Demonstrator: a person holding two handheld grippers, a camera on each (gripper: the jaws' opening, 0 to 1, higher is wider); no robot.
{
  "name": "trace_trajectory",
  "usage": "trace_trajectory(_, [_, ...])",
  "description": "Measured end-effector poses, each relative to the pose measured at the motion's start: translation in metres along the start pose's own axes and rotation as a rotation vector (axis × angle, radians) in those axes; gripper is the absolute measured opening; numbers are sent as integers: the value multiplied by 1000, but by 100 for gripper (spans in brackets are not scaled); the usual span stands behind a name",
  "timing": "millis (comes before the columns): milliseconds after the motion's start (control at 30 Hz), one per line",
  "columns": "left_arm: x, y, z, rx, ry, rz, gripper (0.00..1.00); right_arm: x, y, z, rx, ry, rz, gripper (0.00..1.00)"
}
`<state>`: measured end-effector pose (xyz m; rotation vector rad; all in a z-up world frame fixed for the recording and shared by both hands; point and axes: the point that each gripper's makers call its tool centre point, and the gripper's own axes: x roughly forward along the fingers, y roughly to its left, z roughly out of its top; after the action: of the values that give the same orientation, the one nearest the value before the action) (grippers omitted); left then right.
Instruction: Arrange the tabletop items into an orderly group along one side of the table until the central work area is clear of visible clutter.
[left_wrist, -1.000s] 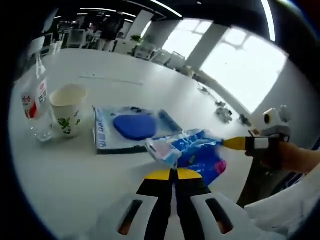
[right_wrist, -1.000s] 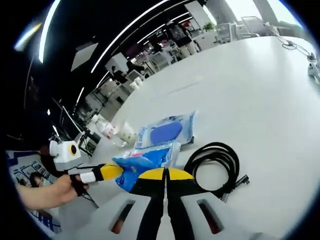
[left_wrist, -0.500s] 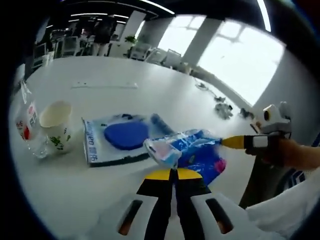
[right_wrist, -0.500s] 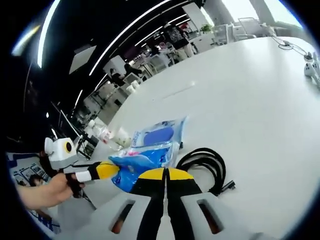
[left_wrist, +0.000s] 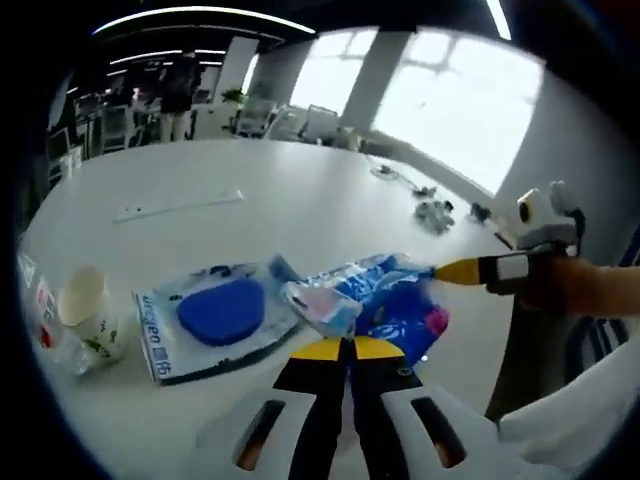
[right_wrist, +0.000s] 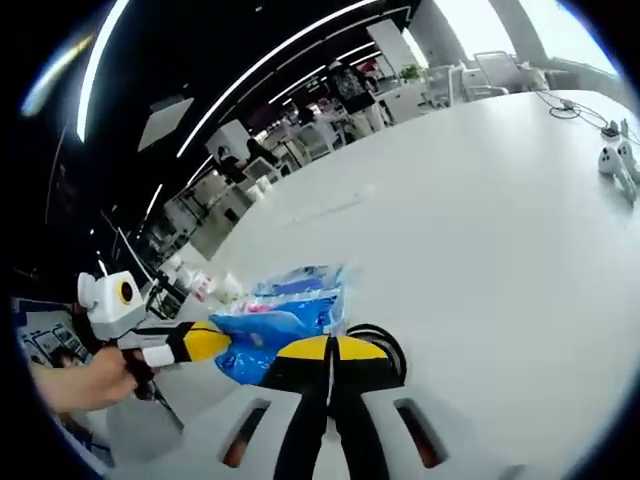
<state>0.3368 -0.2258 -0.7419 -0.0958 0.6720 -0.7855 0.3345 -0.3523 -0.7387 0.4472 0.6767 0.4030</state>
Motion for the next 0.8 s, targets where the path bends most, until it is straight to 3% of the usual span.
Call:
trace_trajectory(267, [13,-8,15,68,-3,-9,0,-4,-14,15,-5,-26,-17,0])
trace_trajectory(800, [48,-17,27,85,11,-27,0,-2,-50,35,15,-44,-38,0])
